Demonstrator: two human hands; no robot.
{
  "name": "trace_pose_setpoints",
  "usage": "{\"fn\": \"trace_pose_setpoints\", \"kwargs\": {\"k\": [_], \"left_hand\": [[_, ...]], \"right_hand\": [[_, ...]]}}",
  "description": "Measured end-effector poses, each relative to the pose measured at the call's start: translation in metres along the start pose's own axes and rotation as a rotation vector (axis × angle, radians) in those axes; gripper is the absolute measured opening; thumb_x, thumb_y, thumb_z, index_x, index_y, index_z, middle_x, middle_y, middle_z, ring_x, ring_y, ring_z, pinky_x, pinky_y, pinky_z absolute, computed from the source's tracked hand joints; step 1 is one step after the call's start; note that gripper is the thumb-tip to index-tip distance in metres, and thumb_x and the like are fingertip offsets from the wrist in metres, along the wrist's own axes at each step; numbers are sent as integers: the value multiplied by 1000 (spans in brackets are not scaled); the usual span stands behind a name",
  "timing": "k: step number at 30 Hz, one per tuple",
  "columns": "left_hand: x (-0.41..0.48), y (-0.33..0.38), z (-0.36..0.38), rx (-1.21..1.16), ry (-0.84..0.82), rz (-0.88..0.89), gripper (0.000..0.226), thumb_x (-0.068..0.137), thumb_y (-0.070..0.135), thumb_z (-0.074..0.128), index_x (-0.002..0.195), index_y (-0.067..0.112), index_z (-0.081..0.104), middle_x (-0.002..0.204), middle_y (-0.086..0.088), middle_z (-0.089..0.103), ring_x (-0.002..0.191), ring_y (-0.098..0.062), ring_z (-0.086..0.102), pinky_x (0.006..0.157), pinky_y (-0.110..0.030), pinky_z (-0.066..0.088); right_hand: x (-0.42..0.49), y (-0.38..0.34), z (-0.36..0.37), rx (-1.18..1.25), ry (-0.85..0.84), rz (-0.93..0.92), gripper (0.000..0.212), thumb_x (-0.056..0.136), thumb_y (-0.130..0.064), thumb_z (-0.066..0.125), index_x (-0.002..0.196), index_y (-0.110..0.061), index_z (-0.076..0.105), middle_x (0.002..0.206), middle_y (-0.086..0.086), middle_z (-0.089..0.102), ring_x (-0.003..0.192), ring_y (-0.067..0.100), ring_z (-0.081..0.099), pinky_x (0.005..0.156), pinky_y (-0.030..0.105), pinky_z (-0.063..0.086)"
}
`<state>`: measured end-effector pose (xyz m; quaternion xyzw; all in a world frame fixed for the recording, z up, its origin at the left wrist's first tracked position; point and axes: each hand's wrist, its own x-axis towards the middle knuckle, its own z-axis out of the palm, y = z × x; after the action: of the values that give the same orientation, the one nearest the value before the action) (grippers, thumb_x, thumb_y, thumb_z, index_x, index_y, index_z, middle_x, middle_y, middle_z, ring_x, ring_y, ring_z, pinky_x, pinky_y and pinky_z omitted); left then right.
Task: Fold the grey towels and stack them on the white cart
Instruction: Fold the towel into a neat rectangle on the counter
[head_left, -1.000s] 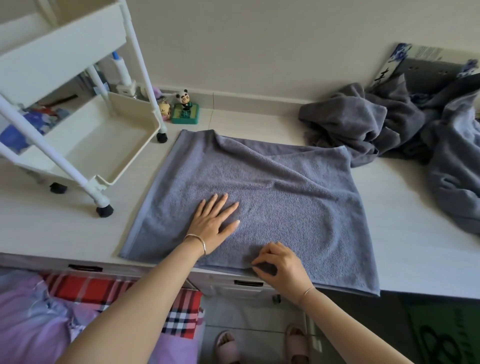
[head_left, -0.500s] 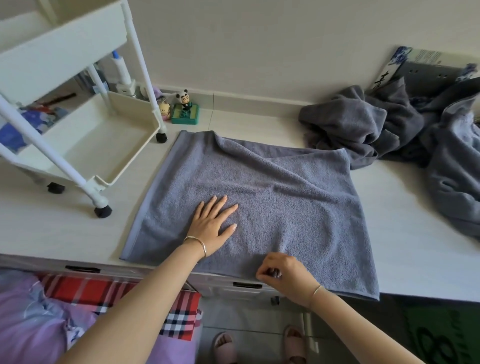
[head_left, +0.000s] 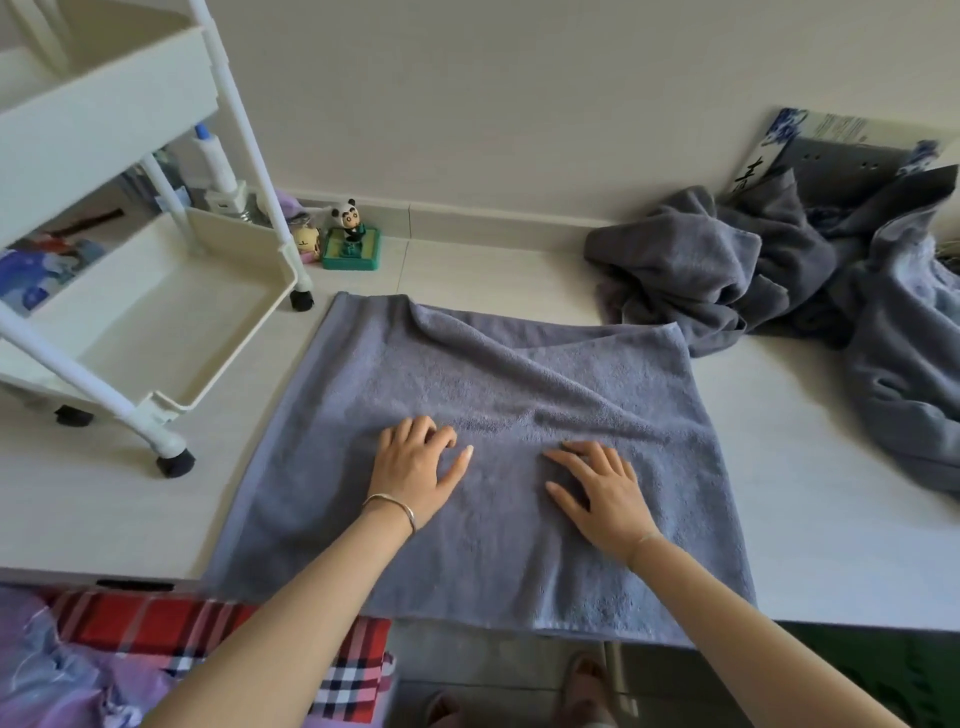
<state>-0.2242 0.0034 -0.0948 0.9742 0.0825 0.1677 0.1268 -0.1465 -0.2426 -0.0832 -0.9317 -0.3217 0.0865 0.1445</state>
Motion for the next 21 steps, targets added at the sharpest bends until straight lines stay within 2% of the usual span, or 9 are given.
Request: {"fn": "trace_pose_setpoints", "kwargs": {"k": [2, 4, 6, 8, 12, 15, 17, 19, 21], "left_hand": [[11, 5, 0, -62, 77, 22, 35, 89, 44, 40, 72, 17, 52, 75, 2, 48, 69, -22, 49, 64, -29, 31], [28, 14, -2, -142, 160, 16, 28, 89, 38, 42, 79, 14, 53, 82, -1, 52, 75, -21, 49, 67, -30, 33], [52, 22, -1, -157, 218, 15, 27, 89, 34, 44, 93, 12, 57, 95, -4, 57, 86, -20, 50, 75, -30, 35], [83, 33, 4, -164, 196, 41, 33, 91, 34, 42, 104, 10, 60, 105, -5, 60, 96, -20, 52, 82, -30, 37], [141, 47, 13, -118, -76, 36, 55, 91, 47, 24, 109, 12, 63, 108, -2, 65, 104, -25, 57, 89, -35, 39], [167, 45, 25, 30, -358, -9, 51, 95, 49, 22, 111, 18, 60, 114, -1, 61, 111, -23, 50, 96, -34, 34], [176, 41, 29, 89, -438, -5, 37, 98, 46, 30, 103, 21, 57, 107, 4, 59, 109, -20, 47, 95, -32, 31], [180, 35, 29, 91, -484, 4, 31, 96, 49, 35, 96, 23, 54, 92, 9, 52, 105, -18, 45, 93, -32, 28], [184, 30, 26, 72, -537, -18, 27, 93, 50, 41, 93, 25, 53, 82, 13, 47, 101, -16, 44, 92, -32, 27]], "right_hand": [[5, 5, -8, 182, 23, -25, 52, 86, -65, 34, 116, -33, 62, 110, -14, 53, 106, 12, 47, 96, 26, 33], [16, 14, -24, 423, 71, 5, 25, 91, -45, 51, 104, -29, 66, 98, -19, 56, 96, 6, 53, 90, 25, 42], [34, 29, -45, 518, 160, 68, 12, 92, -24, 58, 102, -24, 65, 100, -12, 60, 95, 6, 56, 88, 25, 45], [60, 51, -62, 476, 199, 99, 17, 91, -19, 59, 108, -19, 64, 106, -6, 59, 101, 12, 54, 91, 22, 40], [114, 87, -82, 299, 154, 60, 27, 91, -22, 59, 117, -19, 61, 118, 1, 62, 114, 23, 55, 102, 38, 39], [142, 104, -87, 89, 17, 43, 28, 91, -31, 57, 118, -24, 59, 116, -1, 62, 114, 23, 51, 101, 32, 29], [154, 117, -91, -73, -109, 59, 17, 90, -44, 54, 99, -30, 59, 100, 1, 62, 106, 25, 51, 97, 29, 26], [157, 134, -103, -203, -203, 52, 31, 89, -52, 52, 68, -30, 43, 82, 1, 59, 92, 23, 49, 89, 28, 26], [158, 154, -120, -243, -207, 35, 41, 88, -52, 54, 59, -29, 36, 71, -2, 58, 85, 22, 48, 90, 29, 29]]}}
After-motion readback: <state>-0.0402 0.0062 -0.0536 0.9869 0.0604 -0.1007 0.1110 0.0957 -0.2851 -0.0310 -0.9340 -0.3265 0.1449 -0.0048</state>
